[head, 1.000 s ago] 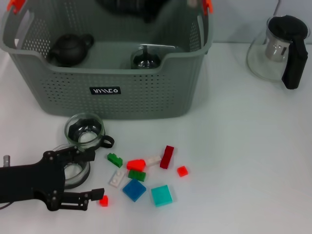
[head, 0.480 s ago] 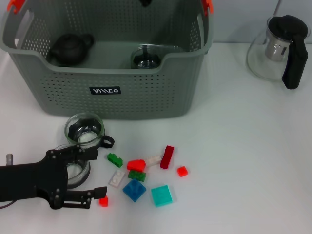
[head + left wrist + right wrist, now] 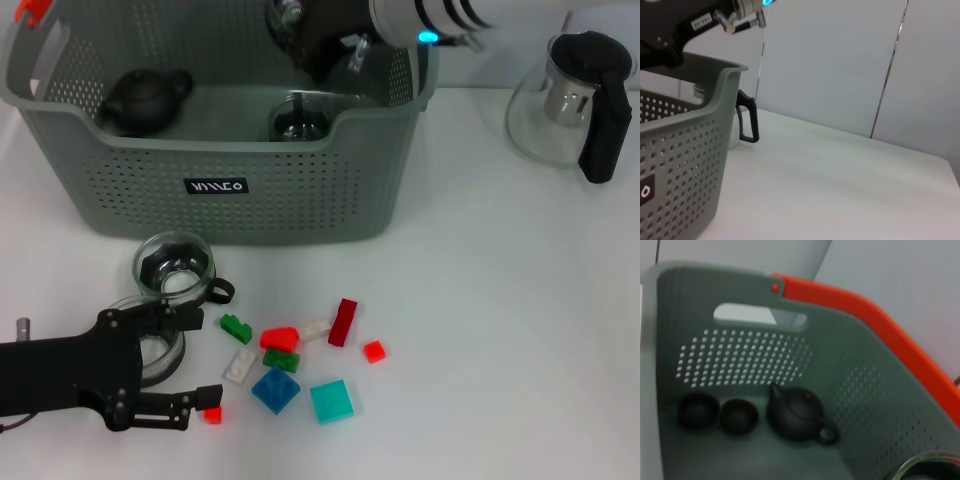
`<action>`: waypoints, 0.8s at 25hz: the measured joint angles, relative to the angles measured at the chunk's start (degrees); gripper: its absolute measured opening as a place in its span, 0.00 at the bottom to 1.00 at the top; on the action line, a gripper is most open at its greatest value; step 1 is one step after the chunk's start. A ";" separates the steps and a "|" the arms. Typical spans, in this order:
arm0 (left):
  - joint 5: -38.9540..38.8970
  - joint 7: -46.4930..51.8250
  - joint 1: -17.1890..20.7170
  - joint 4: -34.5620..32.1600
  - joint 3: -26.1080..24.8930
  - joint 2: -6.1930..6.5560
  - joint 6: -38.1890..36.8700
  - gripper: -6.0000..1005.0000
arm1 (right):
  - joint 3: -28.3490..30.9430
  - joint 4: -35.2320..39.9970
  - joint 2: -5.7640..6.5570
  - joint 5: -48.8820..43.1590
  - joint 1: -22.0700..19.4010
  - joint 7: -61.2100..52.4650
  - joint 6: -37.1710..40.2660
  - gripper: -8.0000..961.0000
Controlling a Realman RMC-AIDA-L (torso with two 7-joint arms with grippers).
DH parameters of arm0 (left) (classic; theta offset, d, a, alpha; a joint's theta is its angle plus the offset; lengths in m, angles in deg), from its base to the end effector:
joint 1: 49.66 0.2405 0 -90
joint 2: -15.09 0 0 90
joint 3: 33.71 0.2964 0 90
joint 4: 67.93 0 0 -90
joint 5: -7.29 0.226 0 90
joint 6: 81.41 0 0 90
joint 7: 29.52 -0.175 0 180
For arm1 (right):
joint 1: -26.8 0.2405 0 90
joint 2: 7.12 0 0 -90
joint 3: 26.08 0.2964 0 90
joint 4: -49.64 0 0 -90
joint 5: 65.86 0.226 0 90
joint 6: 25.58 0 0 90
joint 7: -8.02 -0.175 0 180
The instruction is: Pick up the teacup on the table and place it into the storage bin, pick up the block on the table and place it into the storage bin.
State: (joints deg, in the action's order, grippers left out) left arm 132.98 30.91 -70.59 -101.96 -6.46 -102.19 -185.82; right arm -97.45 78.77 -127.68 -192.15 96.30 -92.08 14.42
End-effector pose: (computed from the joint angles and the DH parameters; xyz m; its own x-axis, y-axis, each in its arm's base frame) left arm -0.3512 0.2752 -0.0301 0.8178 0.2602 0.5134 0.3655 -0.9238 -0.1140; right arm 0.0543 0.5448 -0.1284 0.9996 0.0287 -0.0038 0.0223 -0.8457 -0.5332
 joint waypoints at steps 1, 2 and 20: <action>0.00 0.00 -0.02 0.01 0.00 0.01 0.00 0.92 | -0.01 -0.46 -0.01 0.12 -0.12 0.09 -0.16 0.07; 0.00 0.01 -0.05 0.04 0.00 0.01 0.00 0.92 | -0.01 -0.78 -0.02 0.23 -0.31 0.12 -0.35 0.07; 0.00 0.04 -0.77 0.90 0.00 0.04 0.75 0.92 | -1.13 -1.81 0.04 0.26 -1.16 0.16 -0.81 0.07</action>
State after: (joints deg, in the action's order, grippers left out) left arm 132.98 30.95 -71.37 -101.06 -6.47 -102.15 -185.07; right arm -98.58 76.95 -127.63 -191.88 95.15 -91.92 13.61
